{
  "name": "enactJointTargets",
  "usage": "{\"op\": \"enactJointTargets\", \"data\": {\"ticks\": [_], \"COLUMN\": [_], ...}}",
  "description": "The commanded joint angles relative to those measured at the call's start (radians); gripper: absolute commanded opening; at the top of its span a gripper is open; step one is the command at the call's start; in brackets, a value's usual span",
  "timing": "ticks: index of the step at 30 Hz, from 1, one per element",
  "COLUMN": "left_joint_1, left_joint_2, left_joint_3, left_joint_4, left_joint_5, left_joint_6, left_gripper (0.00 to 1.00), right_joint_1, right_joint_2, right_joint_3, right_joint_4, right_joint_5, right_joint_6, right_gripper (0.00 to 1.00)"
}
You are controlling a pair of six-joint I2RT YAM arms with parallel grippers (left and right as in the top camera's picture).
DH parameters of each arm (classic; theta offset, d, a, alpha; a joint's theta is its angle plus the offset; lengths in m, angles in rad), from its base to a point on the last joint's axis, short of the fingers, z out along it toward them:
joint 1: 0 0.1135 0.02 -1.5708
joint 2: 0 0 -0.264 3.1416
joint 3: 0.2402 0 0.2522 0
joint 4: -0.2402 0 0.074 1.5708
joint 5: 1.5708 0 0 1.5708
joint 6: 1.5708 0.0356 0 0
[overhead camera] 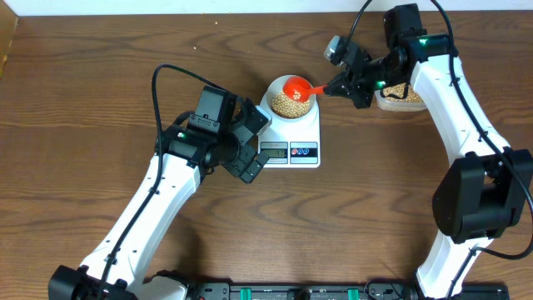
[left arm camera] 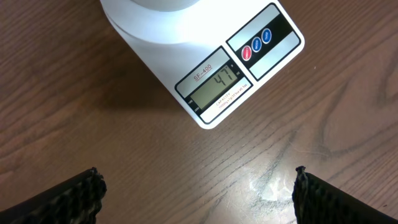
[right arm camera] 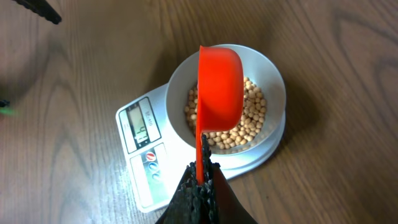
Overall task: Scoop item into bowl and weigh 50g on scale
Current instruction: 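Tilt the scoop slightly over the bowl to trickle soybeans in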
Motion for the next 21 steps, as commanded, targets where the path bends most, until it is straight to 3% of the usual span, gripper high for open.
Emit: {"op": "enactJointTargets", "data": {"ticks": [1,21], "left_joint_1": [0.0,0.0], "left_joint_2": [-0.01,-0.01], "left_joint_3": [0.029,0.029], "left_joint_4": [-0.003,-0.003], "left_joint_5": [0.016,0.016], "left_joint_6": [0.009,0.009], "left_gripper": [0.99,0.98], "right_joint_1": [-0.004,0.0], "right_joint_2": [-0.003,-0.003], "right_joint_3": [0.014,0.014], "right_joint_4": [0.007,0.014], "right_joint_5": [0.002,0.002], "right_joint_6": [-0.003,0.01], "right_gripper": [0.01,0.01]}}
